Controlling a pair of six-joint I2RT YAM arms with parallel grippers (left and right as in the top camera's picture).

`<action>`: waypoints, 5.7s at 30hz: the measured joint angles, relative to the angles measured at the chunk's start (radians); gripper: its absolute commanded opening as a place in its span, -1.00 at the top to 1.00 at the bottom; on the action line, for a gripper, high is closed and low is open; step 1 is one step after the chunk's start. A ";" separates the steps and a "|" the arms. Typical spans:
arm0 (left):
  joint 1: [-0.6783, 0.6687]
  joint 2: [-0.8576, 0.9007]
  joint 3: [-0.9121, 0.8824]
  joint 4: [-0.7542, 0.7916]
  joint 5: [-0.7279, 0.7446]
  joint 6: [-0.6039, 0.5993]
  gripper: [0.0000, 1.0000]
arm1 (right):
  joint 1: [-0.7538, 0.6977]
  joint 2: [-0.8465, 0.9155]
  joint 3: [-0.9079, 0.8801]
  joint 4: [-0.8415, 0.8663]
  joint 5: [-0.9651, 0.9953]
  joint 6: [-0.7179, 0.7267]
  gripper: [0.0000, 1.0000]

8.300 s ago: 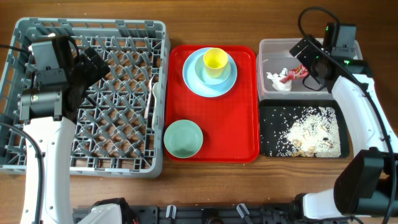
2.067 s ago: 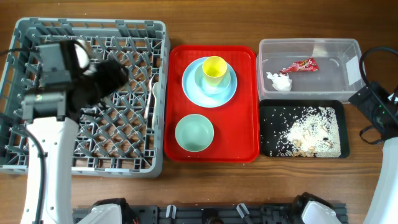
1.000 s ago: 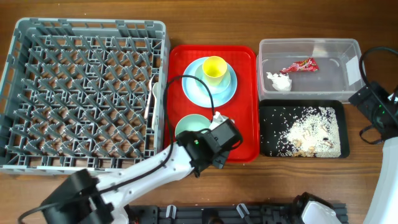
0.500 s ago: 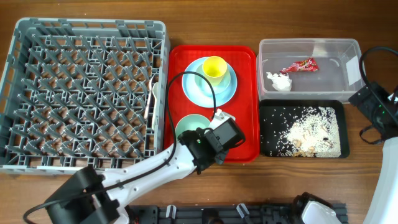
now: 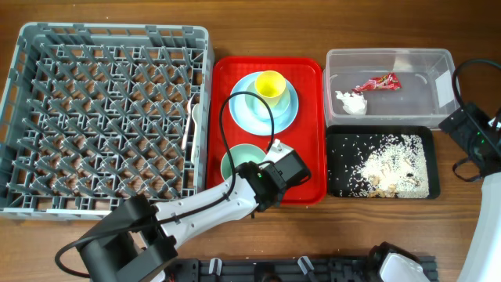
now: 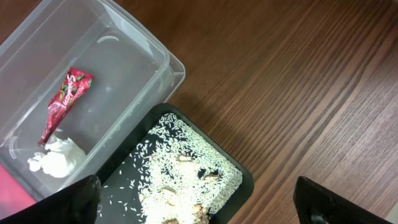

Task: Sort waste into correct bins and load items into the dishwasher rack
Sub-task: 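Lift the green bowl with the left gripper over the dish rack, then lower the bowl into the rack's front edge and open the left gripper, then raise the left gripper away from the bowl in the rack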

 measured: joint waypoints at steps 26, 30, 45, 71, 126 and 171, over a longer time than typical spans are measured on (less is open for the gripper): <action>0.798 -0.165 0.603 -0.671 0.911 0.410 0.92 | 0.000 0.000 0.000 0.000 0.000 0.000 -1.00; 1.006 -0.124 0.592 -0.835 1.158 0.599 0.92 | 0.000 0.000 0.000 0.000 0.000 0.000 -0.99; 1.289 -0.118 0.149 -0.887 1.559 0.953 0.92 | 0.000 0.000 0.000 0.000 0.000 0.000 -0.99; 1.624 -0.118 0.021 -0.837 1.431 0.989 -1.00 | 0.000 0.000 0.000 0.000 0.000 0.000 -0.99; 0.564 -0.557 -0.037 -0.699 0.315 -0.269 0.92 | 0.000 0.000 0.000 0.000 0.000 0.000 -0.99; 0.651 -0.212 0.535 -0.647 0.370 -0.069 0.93 | 0.000 0.026 0.000 0.001 0.000 0.000 -0.99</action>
